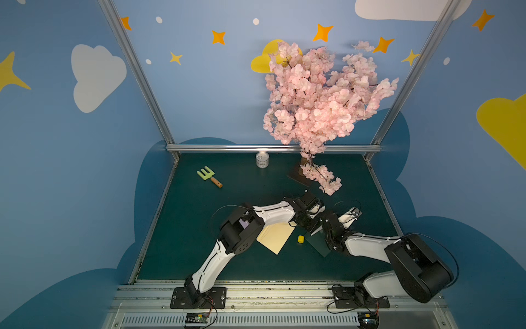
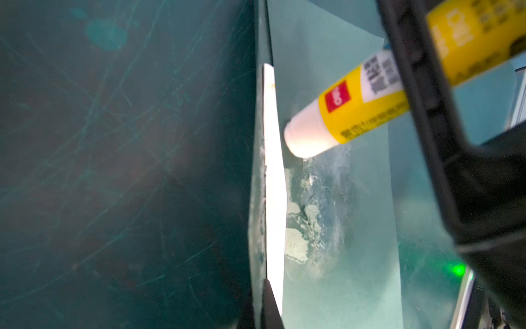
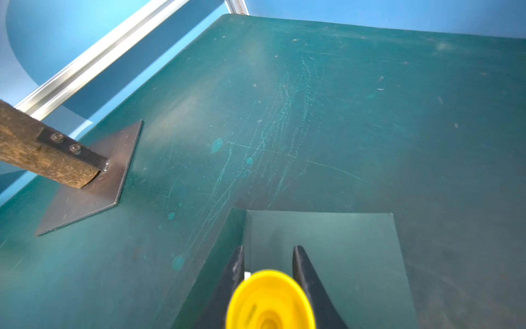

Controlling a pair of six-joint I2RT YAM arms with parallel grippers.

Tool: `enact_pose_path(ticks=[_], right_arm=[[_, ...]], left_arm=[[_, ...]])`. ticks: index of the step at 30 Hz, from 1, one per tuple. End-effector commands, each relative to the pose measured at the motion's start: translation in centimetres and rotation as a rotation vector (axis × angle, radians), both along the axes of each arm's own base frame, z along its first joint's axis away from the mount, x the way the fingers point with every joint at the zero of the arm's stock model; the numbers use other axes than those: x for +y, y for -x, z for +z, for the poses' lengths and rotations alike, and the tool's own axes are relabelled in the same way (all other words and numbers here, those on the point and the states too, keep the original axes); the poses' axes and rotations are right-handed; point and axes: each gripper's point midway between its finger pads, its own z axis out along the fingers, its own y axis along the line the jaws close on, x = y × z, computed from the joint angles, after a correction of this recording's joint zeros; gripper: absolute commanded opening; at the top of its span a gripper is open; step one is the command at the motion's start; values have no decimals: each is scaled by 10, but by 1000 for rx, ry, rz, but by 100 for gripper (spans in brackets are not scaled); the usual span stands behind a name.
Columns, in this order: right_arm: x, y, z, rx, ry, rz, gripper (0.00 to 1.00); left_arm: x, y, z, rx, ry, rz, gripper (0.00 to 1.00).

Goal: Seal the envelope with a glue stick
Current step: Apply the envelope at the center of the board.

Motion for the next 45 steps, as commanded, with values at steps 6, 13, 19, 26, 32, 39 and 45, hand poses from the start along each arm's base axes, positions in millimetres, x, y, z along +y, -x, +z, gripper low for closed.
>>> enact_pose_path(ticks=[6, 13, 19, 26, 32, 39, 45], right_arm=[[20, 49, -36, 307, 38, 201, 0], [20, 72, -35, 306, 4, 230, 0], [36, 74, -40, 320, 15, 273, 0], [35, 76, -38, 317, 55, 181, 0], [8, 76, -17, 238, 156, 69, 0], [-12, 70, -9, 213, 185, -23, 0], [-11, 48, -13, 193, 143, -19, 0]], left_arm=[[14, 6, -6, 37, -62, 16, 3], [12, 5, -4, 33, -53, 15, 3], [9, 5, -2, 34, -42, 14, 3], [10, 8, -3, 42, -39, 14, 3], [12, 7, -3, 34, -38, 18, 3], [14, 7, -2, 32, -40, 16, 3], [14, 8, -1, 36, -39, 17, 3]])
